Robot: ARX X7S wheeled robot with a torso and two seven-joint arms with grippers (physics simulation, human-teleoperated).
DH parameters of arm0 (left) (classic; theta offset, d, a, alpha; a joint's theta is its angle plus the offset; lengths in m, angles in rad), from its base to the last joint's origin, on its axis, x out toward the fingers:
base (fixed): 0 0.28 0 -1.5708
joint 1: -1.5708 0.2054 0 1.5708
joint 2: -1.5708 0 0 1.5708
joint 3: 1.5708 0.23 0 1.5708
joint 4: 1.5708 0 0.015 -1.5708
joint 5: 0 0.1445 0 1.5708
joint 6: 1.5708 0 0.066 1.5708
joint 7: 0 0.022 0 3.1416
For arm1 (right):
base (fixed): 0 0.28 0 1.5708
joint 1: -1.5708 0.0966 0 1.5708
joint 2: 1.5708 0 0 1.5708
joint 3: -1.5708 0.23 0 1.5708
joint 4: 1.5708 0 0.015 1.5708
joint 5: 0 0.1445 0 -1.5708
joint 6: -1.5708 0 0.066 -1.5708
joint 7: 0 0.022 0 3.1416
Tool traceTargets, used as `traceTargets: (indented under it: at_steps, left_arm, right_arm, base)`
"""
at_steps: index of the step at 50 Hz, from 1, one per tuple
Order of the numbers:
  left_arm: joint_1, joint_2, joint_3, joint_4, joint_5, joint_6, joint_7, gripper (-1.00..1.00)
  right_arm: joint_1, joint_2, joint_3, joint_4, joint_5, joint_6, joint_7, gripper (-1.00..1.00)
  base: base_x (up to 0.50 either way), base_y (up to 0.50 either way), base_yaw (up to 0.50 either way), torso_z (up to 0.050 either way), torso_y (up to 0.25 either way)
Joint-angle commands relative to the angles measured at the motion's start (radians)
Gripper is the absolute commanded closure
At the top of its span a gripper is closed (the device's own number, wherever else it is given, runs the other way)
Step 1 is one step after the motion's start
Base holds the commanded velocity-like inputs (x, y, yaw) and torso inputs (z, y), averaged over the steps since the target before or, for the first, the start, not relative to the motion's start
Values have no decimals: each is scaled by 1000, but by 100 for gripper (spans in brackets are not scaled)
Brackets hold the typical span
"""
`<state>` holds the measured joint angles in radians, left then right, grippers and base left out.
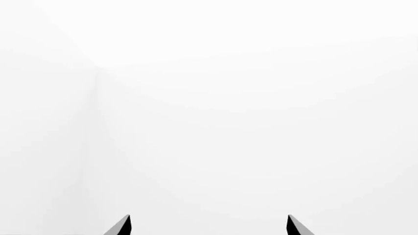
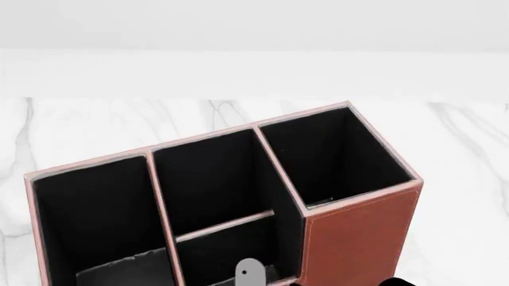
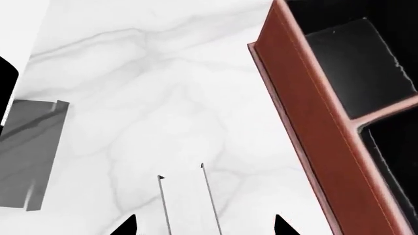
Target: Pick up the book and place it in the front compartment of the caddy.
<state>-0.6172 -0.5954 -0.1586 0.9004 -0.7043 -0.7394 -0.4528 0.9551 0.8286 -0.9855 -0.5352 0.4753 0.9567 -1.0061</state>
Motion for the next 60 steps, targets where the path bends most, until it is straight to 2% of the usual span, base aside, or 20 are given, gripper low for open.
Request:
traceTargets:
  at_steps: [1, 45, 46, 60]
  left_arm:
    - [6, 11, -14, 2, 10, 3, 14, -100]
    - [20, 1, -20, -11, 3, 28, 6, -100]
    - [20, 1, -20, -11, 3, 29, 5, -100]
    - [29, -2, -24, -8, -2, 35, 1, -100]
  right_arm:
    - [-10, -37, -12, 47, -52, -32, 0, -100]
    - [-64, -58, -82, 79, -74, -74, 11, -100]
    - [-63, -58, -84, 80, -77, -72, 14, 100]
    - [-74, -42, -88, 68, -71, -68, 20, 100]
  base:
    - [0, 0, 0, 0, 0]
    - [0, 0, 0, 0, 0]
    - [0, 0, 0, 0, 0]
    - [0, 0, 0, 0, 0]
